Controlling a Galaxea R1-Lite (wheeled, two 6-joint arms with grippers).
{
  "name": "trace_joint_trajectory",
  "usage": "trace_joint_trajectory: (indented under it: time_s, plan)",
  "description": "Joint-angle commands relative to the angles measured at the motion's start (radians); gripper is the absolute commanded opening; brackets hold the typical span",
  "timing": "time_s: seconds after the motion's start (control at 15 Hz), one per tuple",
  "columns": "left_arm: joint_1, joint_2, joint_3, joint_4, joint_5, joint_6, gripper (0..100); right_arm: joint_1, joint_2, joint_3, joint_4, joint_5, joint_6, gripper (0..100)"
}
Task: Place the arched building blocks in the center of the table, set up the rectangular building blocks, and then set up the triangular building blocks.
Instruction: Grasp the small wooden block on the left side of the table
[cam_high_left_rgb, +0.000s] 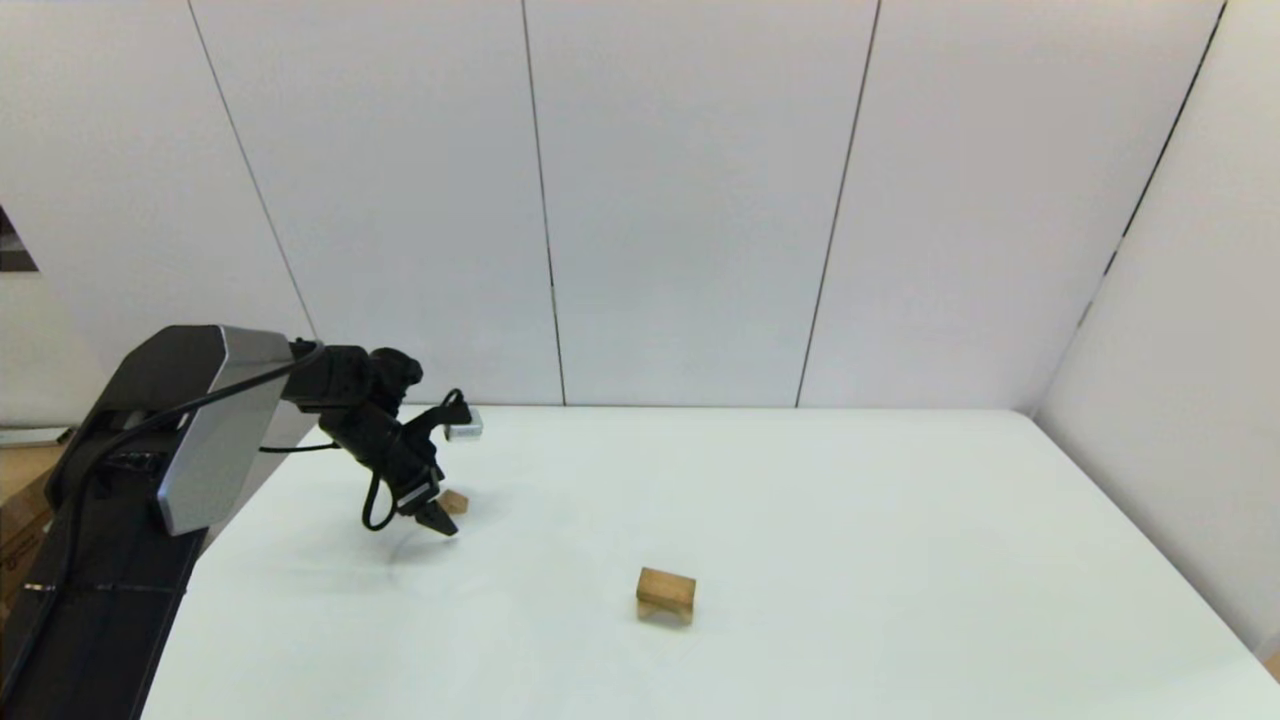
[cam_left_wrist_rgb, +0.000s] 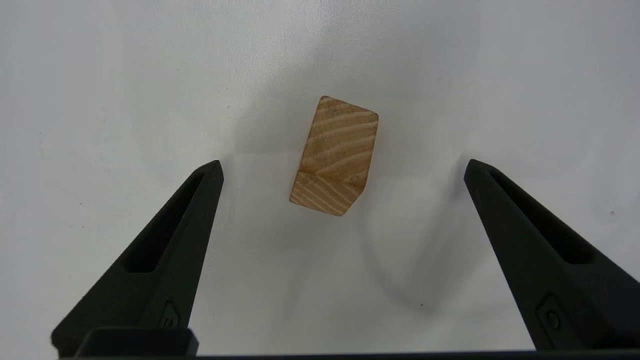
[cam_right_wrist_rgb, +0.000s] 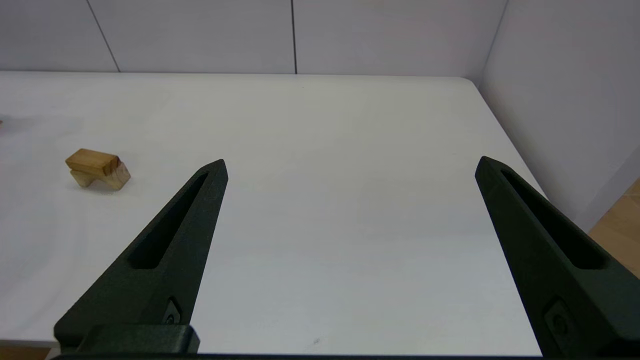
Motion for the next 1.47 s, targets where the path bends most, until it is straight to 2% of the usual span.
trace_joint_trajectory:
  time_s: [0.07, 0.8, 0.87, 1.47]
  plan:
    - [-0.001, 0.01, 0.0, -0.005, -0.008, 0.006, 100, 0.0, 0.001, 0.0, 0.001, 0.001, 0.0, 100]
    - [-0.001, 0.023, -0.006, -0.03, -0.037, 0.001, 100, 0.0, 0.001, 0.0, 0.001, 0.001, 0.0, 100]
    - [-0.001, 0.023, -0.006, -0.03, -0.037, 0.001, 0, 0.0, 0.001, 0.0, 0.001, 0.001, 0.0, 100]
    - [0.007, 0.017, -0.005, -0.028, -0.055, 0.001, 0, 0.0, 0.001, 0.0, 0.001, 0.001, 0.0, 100]
